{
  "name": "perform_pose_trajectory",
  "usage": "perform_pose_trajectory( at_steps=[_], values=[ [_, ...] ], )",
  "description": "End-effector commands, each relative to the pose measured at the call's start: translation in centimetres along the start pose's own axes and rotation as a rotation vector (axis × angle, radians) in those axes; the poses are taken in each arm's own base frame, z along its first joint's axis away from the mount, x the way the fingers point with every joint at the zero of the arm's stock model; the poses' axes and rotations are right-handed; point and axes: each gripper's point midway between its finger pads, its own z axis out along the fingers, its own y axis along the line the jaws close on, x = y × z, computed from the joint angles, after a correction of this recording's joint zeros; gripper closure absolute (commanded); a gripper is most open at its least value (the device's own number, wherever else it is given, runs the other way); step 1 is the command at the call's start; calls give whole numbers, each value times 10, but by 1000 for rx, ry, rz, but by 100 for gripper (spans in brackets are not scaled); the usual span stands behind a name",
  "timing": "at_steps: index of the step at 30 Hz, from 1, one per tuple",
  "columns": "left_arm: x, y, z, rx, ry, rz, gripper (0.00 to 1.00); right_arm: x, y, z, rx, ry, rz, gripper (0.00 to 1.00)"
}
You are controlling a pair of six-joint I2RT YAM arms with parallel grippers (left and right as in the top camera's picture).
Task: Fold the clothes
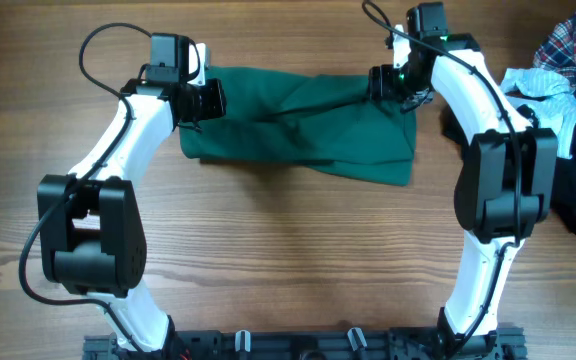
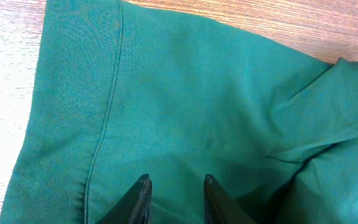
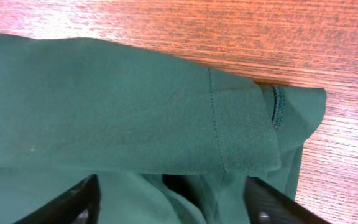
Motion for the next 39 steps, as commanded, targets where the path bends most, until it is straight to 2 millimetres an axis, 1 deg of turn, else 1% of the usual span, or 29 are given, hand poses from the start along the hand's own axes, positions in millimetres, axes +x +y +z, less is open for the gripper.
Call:
perform_pose_trajectory(
  at_steps=[1, 5, 7, 10, 12, 15, 18, 19, 20, 25, 30, 34, 36, 39],
  values=[
    [-2, 2, 4, -11, 2, 9, 73, 8, 0, 14, -3, 34, -23, 38],
    [-1, 4, 6, -19, 3, 8, 73, 9, 6, 18, -28, 38, -26, 49],
    [-1, 5, 7, -19, 6, 7, 73, 12, 8, 22, -35, 49, -30, 50],
    [1, 5, 8, -20, 11, 6, 73, 20, 11, 35, -37, 81, -35, 50],
    [1, 5, 9, -21, 12, 5, 73, 24, 12, 41, -37, 98, -36, 52],
    [1, 5, 9, -21, 12, 5, 73, 27, 13, 45, -38, 109, -39, 64],
    [1, 5, 9, -21, 11, 6, 73, 29, 13, 44, -38, 117, -36, 85],
    [1, 5, 9, -21, 11, 6, 73, 30, 13, 44, -37, 121, -30, 94],
    [1, 5, 9, -21, 11, 6, 73, 31, 12, 44, -36, 125, -20, 96],
    [0, 7, 9, -31, 8, 6, 73, 37, 8, 36, -29, 151, 43, 96],
    [0, 7, 9, -31, 8, 6, 73, 39, 2, 10, -22, 158, 90, 96],
    [0, 7, 9, -32, 8, 6, 74, 38, 4, -14, -21, 146, 107, 96],
    [0, 8, 9, -33, 8, 6, 74, 37, 6, -24, -22, 137, 105, 96],
    [0, 11, 8, -52, 5, 6, 74, 41, 7, -33, -20, 149, 120, 95]
  ],
)
